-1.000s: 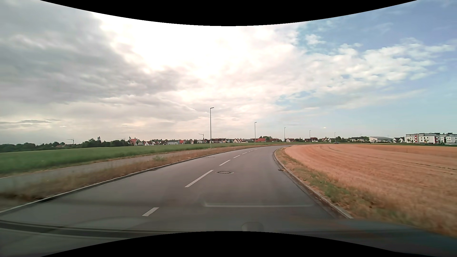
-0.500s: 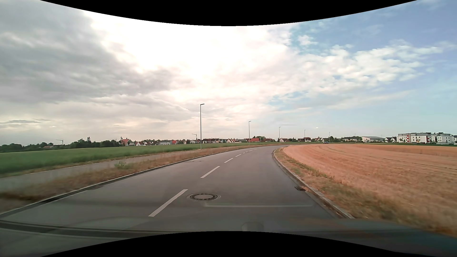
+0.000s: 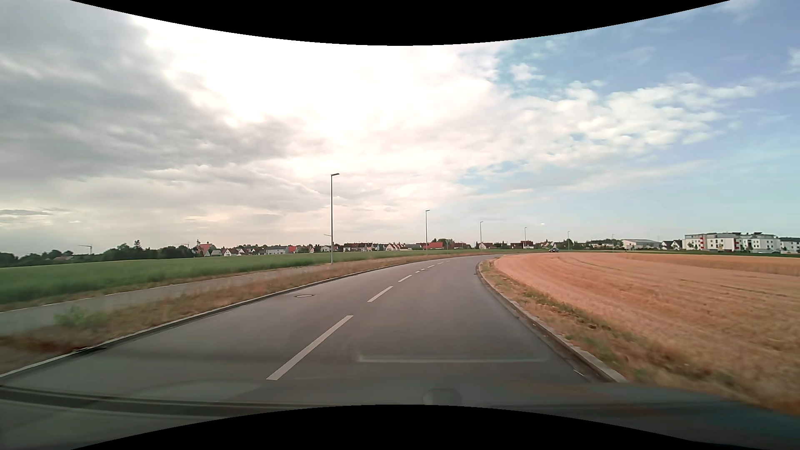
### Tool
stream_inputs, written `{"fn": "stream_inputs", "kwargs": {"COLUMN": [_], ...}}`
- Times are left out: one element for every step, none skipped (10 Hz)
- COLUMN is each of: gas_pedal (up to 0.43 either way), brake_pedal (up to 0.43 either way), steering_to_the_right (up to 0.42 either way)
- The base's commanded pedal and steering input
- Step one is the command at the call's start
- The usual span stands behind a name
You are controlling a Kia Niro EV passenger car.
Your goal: Follow the waypoints while adhering to traffic rules and regulations
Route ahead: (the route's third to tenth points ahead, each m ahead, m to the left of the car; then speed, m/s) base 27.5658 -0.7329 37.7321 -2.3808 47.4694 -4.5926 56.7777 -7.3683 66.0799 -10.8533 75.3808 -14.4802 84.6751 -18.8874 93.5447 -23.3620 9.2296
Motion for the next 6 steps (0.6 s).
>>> {"fn": "stream_inputs", "kwargs": {"gas_pedal": [0.248, 0.248, 0.248, 0.248, 0.248, 0.248], "brake_pedal": [0.0, 0.0, 0.0, 0.0, 0.0, 0.0], "steering_to_the_right": [0.036, 0.039, 0.038, 0.04, 0.041, 0.041]}}
